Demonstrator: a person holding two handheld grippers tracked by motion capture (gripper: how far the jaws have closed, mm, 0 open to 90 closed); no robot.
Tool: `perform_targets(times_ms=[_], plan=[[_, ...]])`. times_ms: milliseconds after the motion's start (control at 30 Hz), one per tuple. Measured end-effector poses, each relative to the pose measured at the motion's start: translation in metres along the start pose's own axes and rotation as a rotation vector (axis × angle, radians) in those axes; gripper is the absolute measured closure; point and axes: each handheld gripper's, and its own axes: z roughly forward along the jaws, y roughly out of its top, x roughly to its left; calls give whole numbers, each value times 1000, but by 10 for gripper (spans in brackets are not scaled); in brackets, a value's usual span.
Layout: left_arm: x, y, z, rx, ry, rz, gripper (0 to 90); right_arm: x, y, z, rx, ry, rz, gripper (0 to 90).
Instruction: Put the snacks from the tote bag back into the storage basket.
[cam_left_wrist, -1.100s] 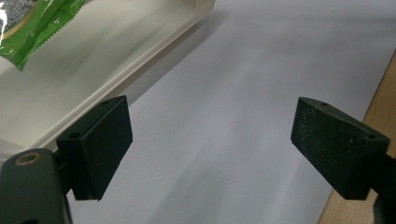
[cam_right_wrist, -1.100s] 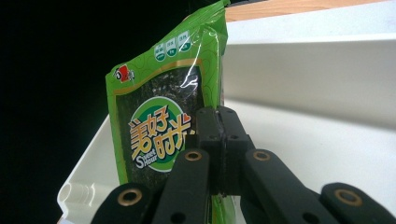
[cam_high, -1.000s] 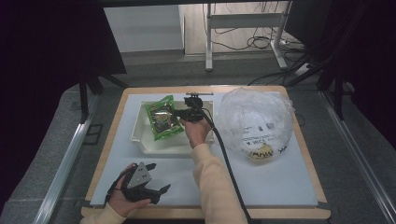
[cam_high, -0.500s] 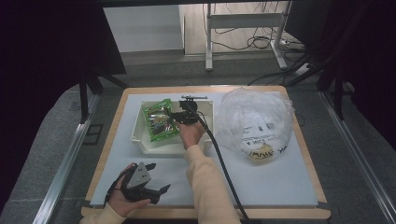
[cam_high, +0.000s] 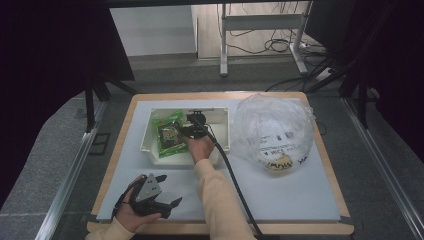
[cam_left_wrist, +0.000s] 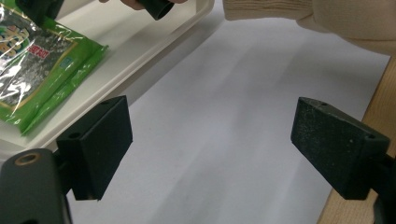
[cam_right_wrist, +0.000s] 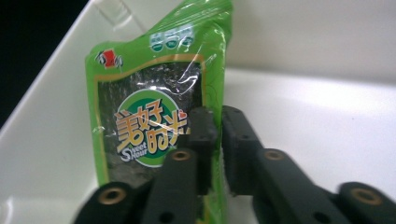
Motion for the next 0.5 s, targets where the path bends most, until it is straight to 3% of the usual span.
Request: perform_targets(times_ms=[167, 333, 500], plan=[[0, 0, 1, 2, -1, 1, 125, 3, -1, -4, -1, 0, -45, 697], [0, 0, 1, 2, 1, 1, 125, 4, 2, -12, -7, 11, -77, 649], [0, 0, 1, 3, 1, -1, 125, 5, 5, -28, -24, 58, -120, 576]])
